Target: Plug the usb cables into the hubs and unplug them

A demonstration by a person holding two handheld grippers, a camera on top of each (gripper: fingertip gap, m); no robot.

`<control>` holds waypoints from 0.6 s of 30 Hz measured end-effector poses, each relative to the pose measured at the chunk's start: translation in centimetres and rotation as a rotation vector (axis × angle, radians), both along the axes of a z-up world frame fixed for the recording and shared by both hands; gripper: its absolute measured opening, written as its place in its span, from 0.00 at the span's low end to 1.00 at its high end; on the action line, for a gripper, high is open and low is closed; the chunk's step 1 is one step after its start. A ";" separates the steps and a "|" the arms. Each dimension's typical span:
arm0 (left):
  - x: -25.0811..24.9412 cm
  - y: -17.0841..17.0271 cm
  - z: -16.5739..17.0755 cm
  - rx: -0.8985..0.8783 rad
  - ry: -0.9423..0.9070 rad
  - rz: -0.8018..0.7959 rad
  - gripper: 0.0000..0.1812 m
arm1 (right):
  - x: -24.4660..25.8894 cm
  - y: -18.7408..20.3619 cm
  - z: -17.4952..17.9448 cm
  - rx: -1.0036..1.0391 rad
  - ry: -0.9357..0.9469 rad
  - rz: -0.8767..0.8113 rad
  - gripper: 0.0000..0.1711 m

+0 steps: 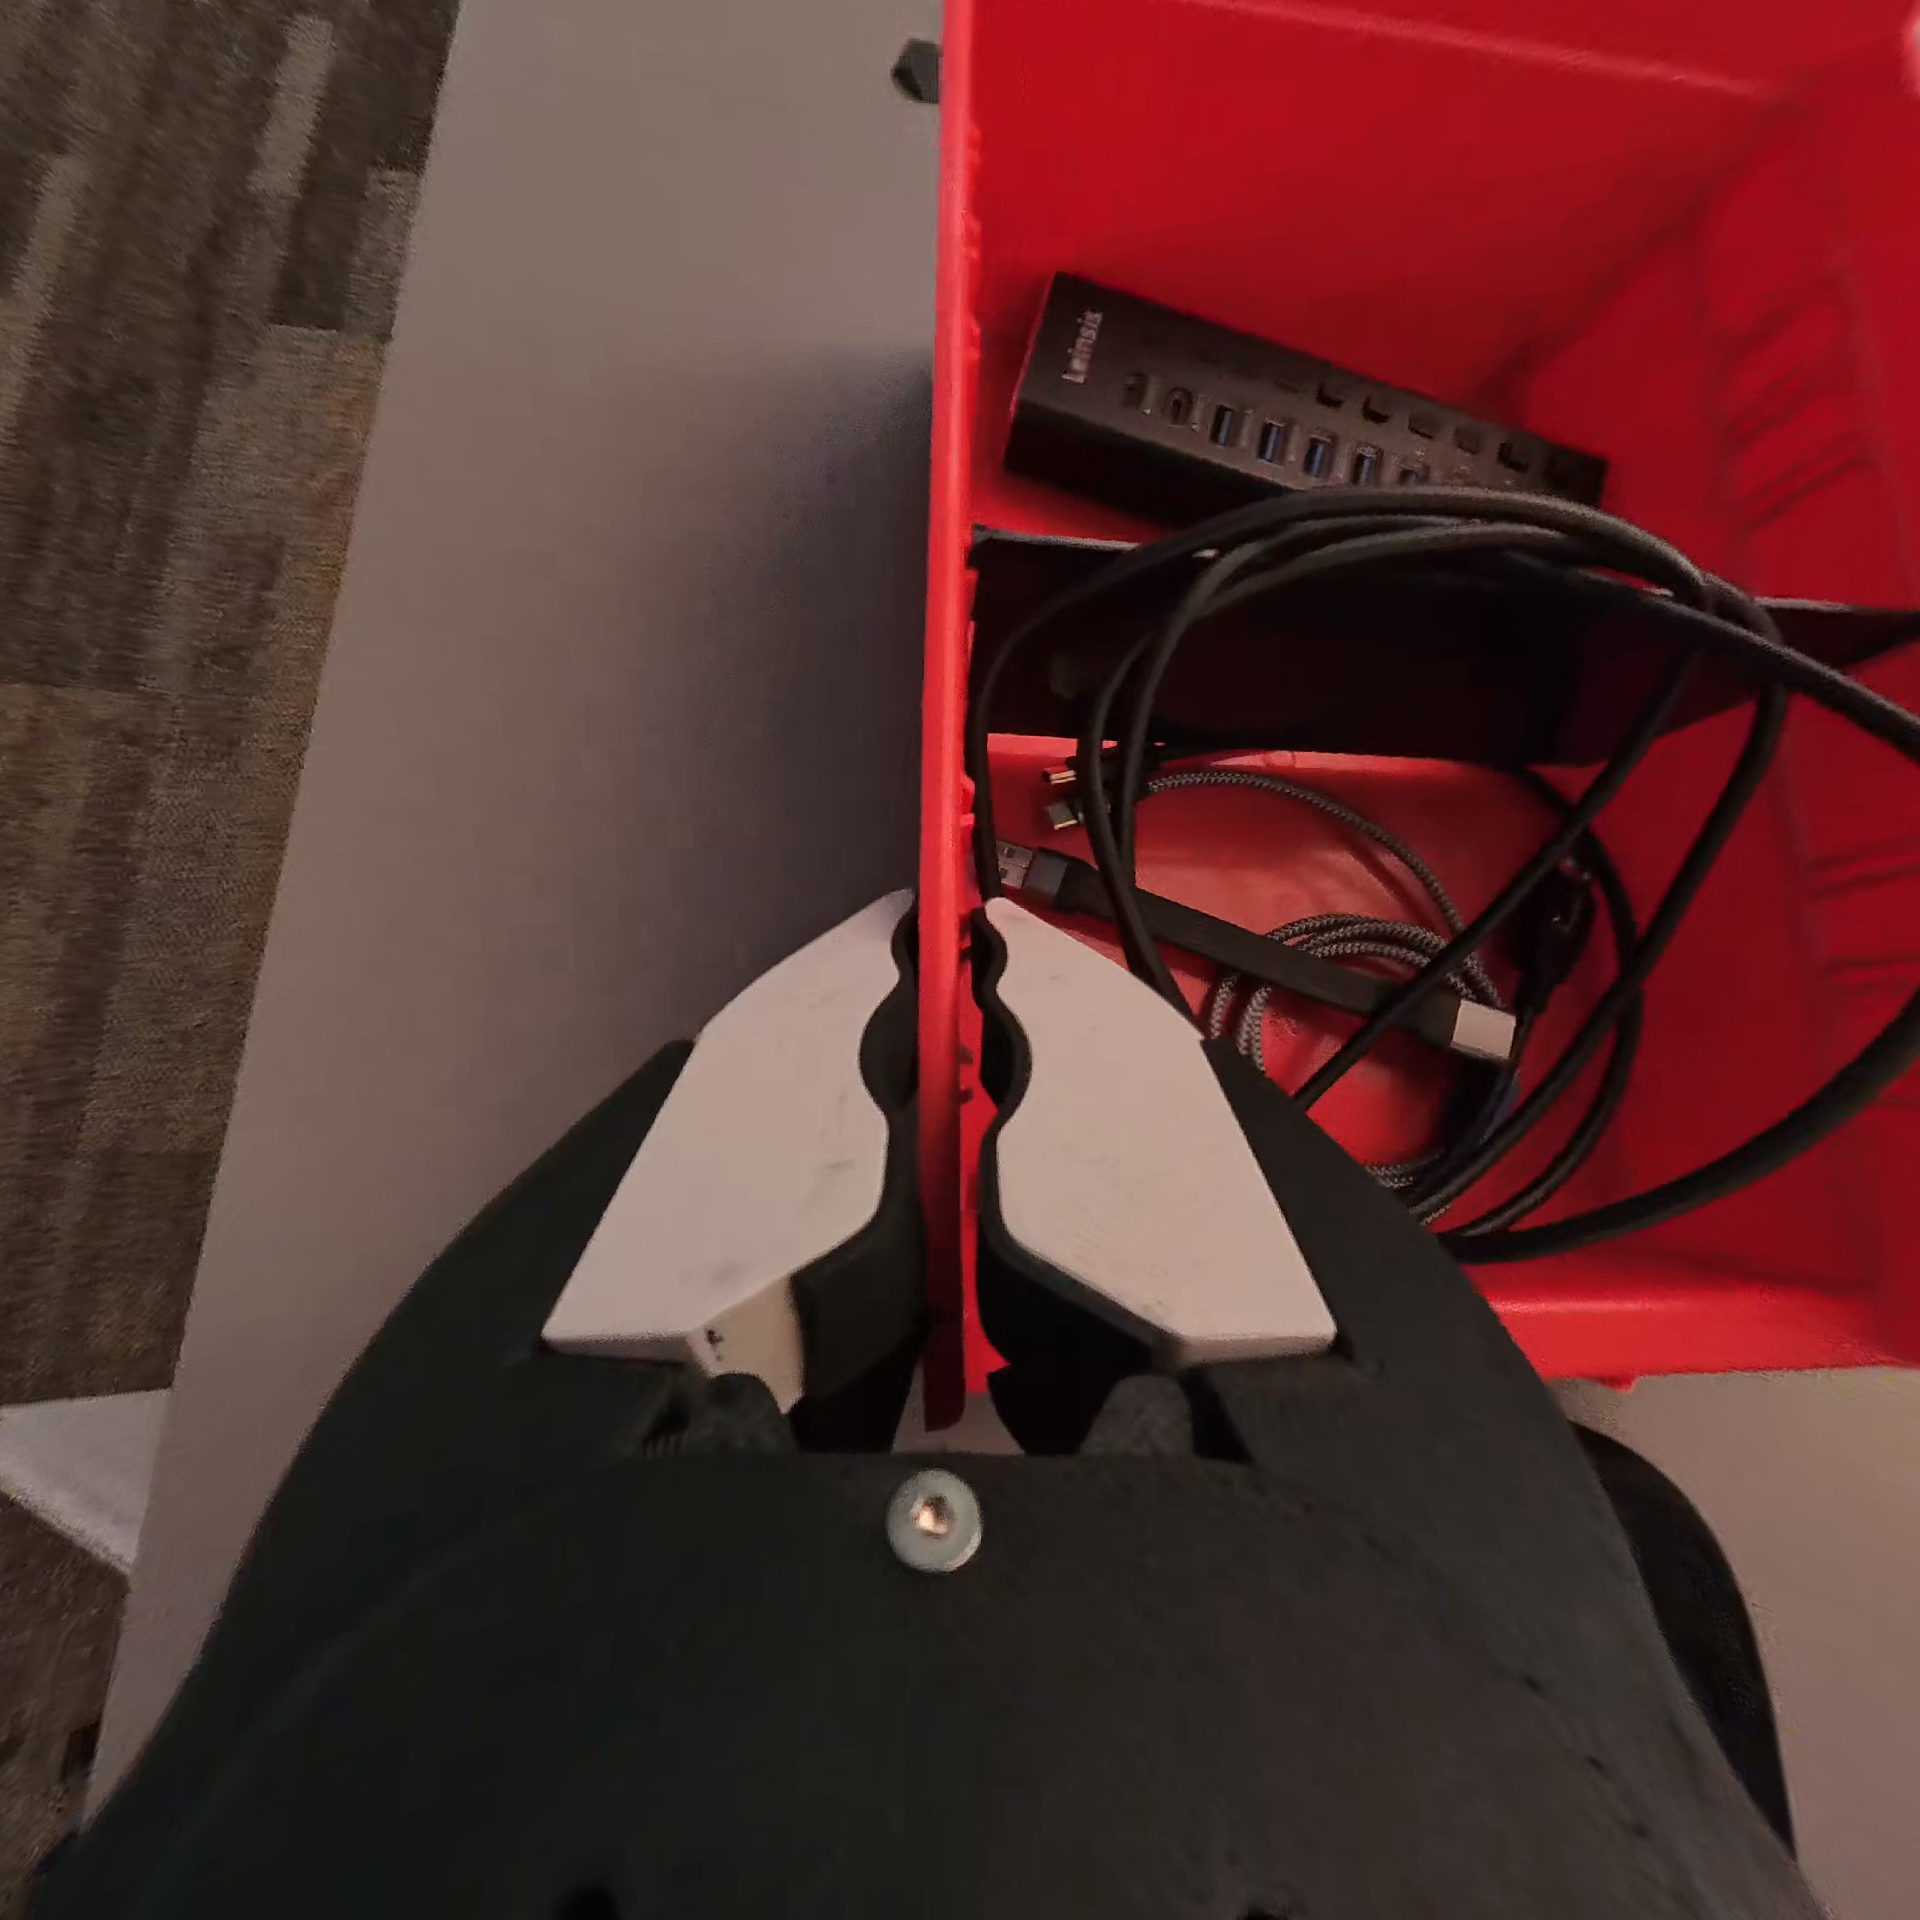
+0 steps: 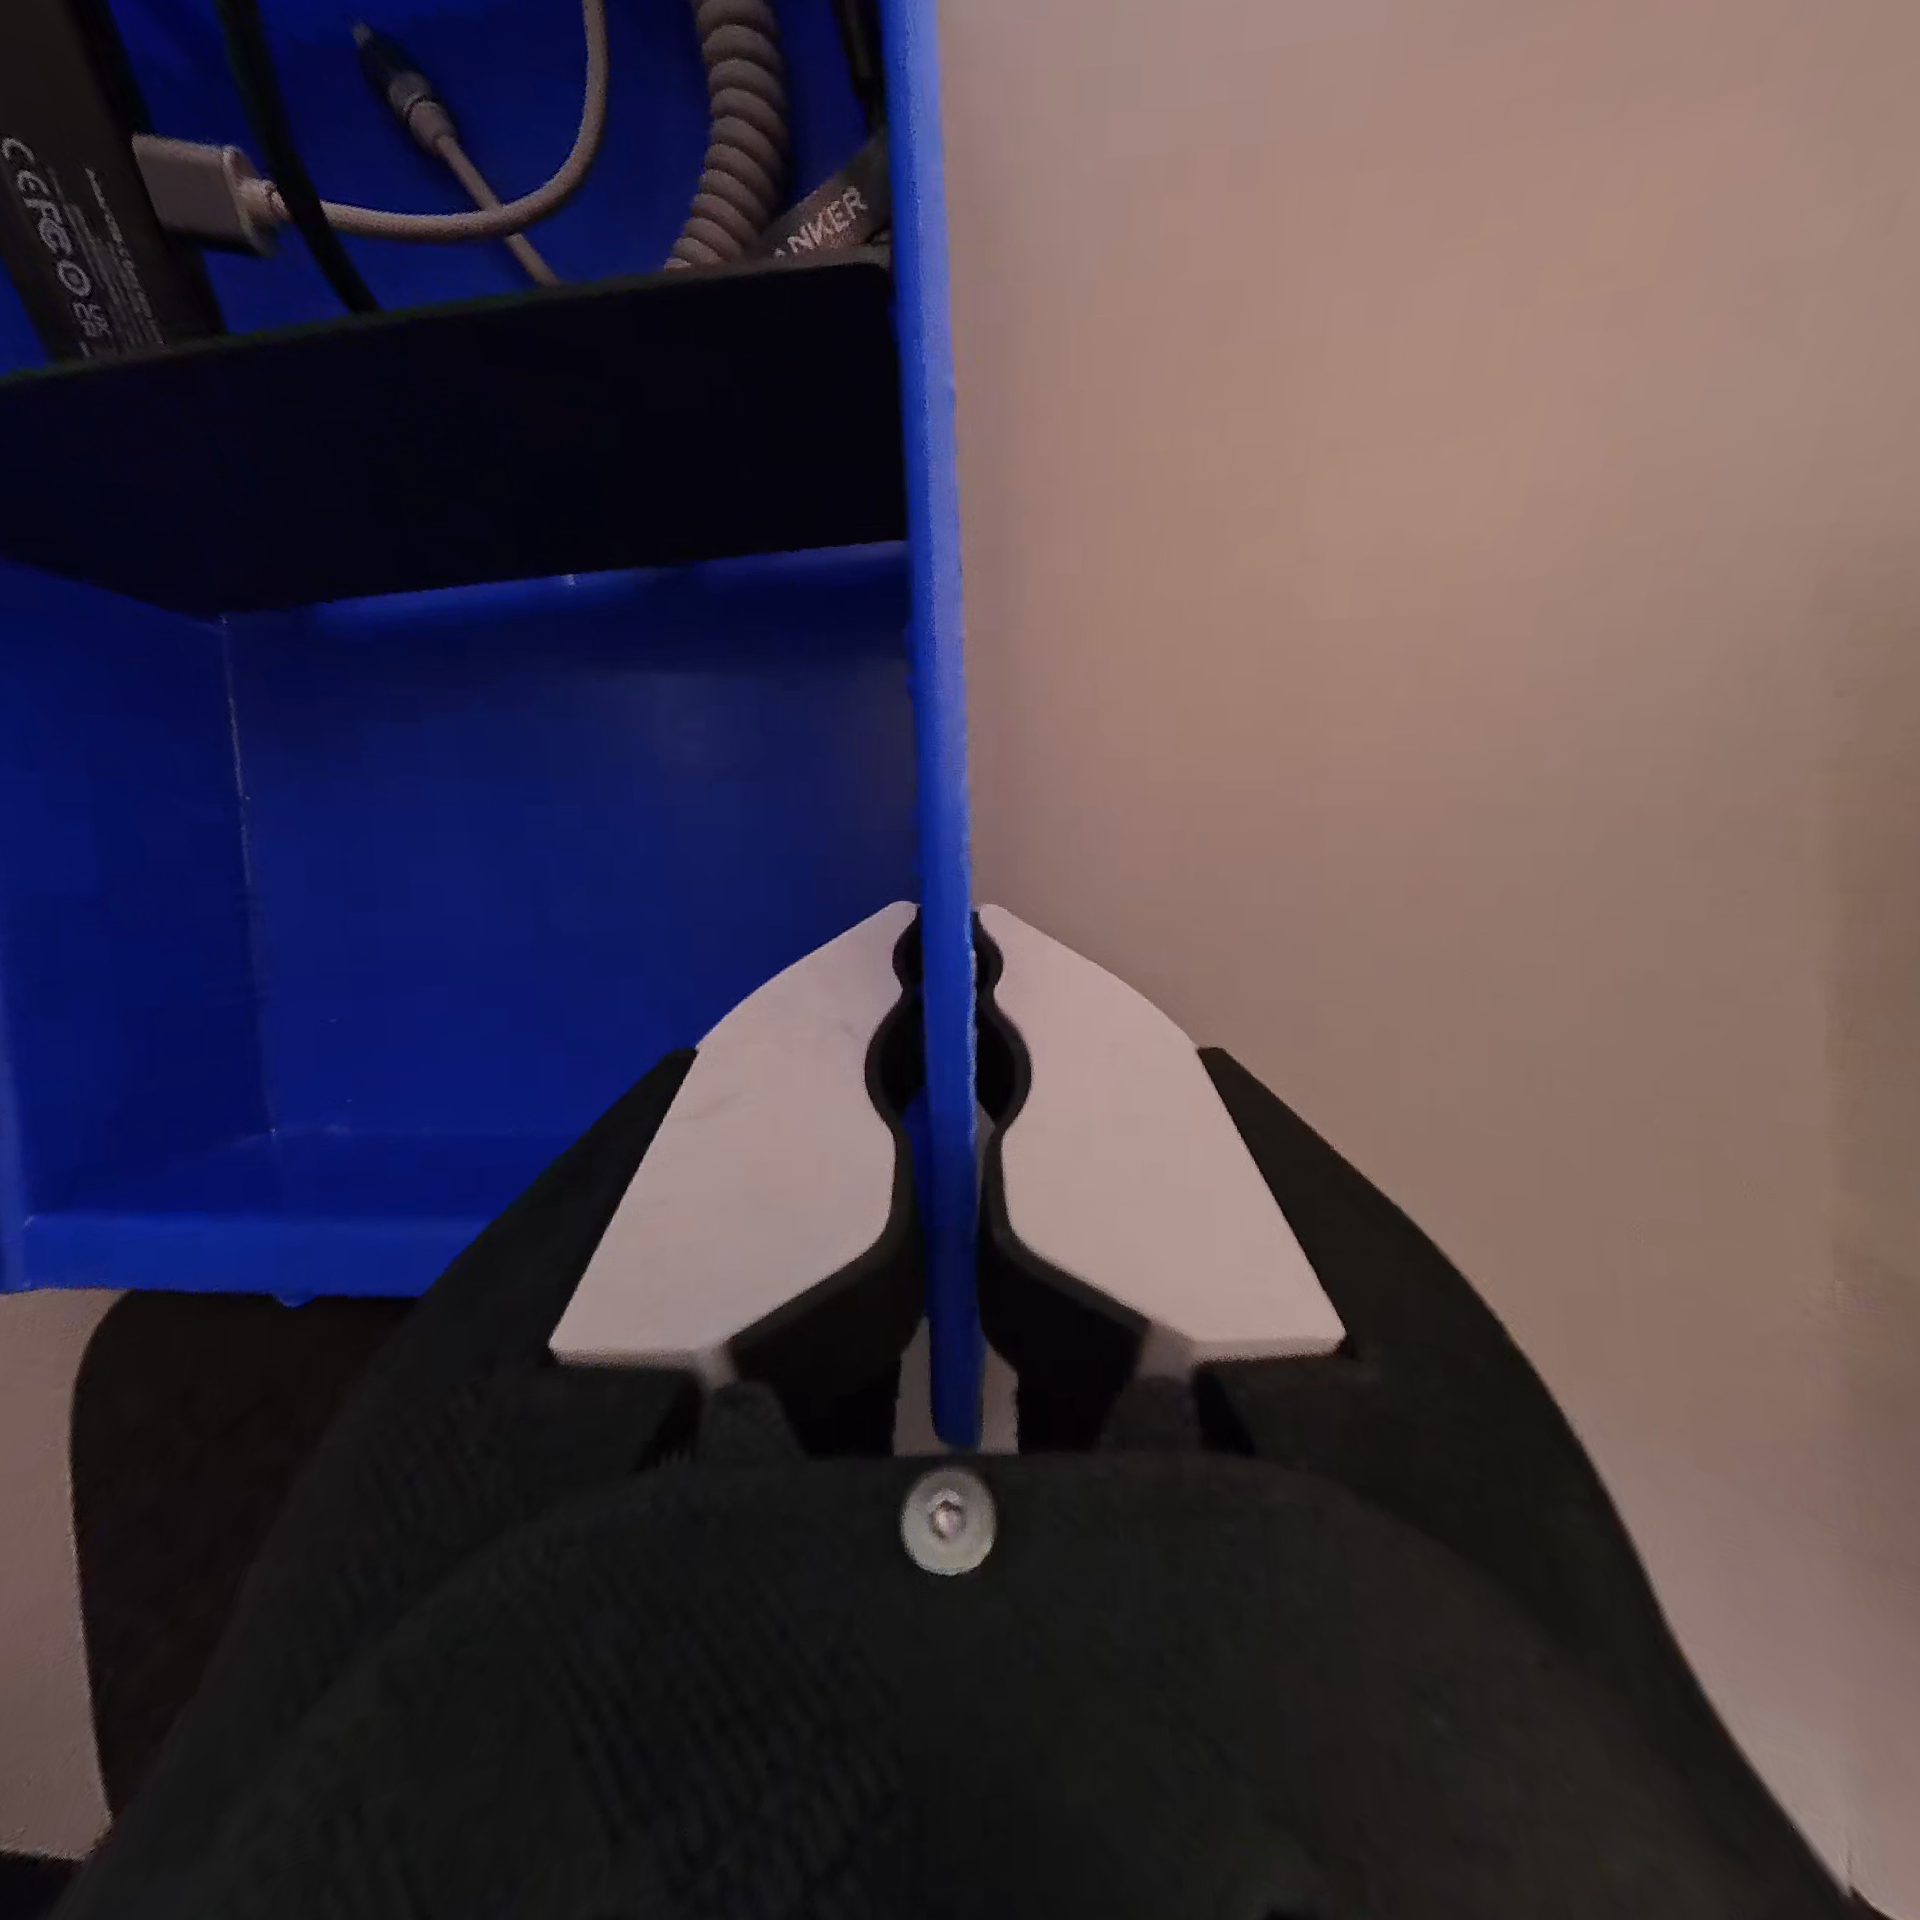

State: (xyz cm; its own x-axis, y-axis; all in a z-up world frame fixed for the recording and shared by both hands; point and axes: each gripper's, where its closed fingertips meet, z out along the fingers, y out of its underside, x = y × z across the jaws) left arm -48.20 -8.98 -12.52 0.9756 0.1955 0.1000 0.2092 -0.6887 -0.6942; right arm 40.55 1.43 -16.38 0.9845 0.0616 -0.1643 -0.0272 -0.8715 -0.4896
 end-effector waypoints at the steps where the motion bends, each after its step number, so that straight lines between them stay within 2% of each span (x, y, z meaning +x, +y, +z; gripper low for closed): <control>1: 0.0 -0.2 0.0 0.010 -0.006 0.016 0.03 | 0.2 -0.1 0.0 0.008 0.005 -0.013 0.04; 5: -0.4 -0.2 0.1 0.008 0.043 0.006 0.03 | -0.5 0.1 0.0 0.010 -0.028 0.033 0.04; 8: -1.1 -0.5 0.1 0.022 -0.001 0.020 0.03 | 0.1 0.1 0.1 0.043 0.001 -0.001 0.04; 13: -1.4 -0.4 0.2 -0.008 0.073 0.011 0.04 | 0.0 0.2 0.1 0.050 0.012 0.010 0.04; 15: -1.6 -0.3 0.3 -0.002 0.078 -0.011 0.04 | 0.0 0.2 0.3 0.091 0.022 0.025 0.09; 17: -2.5 -0.9 2.0 0.045 0.119 0.003 0.14 | 0.9 0.1 1.5 0.182 -0.041 0.021 0.14; 18: -2.9 -1.5 3.9 0.094 0.140 0.005 0.16 | 1.5 -0.1 2.9 0.237 -0.072 0.008 0.17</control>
State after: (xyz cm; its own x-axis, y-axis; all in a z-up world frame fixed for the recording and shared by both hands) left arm -51.11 -10.45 -8.58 0.9803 0.1965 -0.0190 0.1090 -0.6189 -0.7779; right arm 42.03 1.38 -13.47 0.9925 0.0983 -0.0734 0.0221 -0.7319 -0.6810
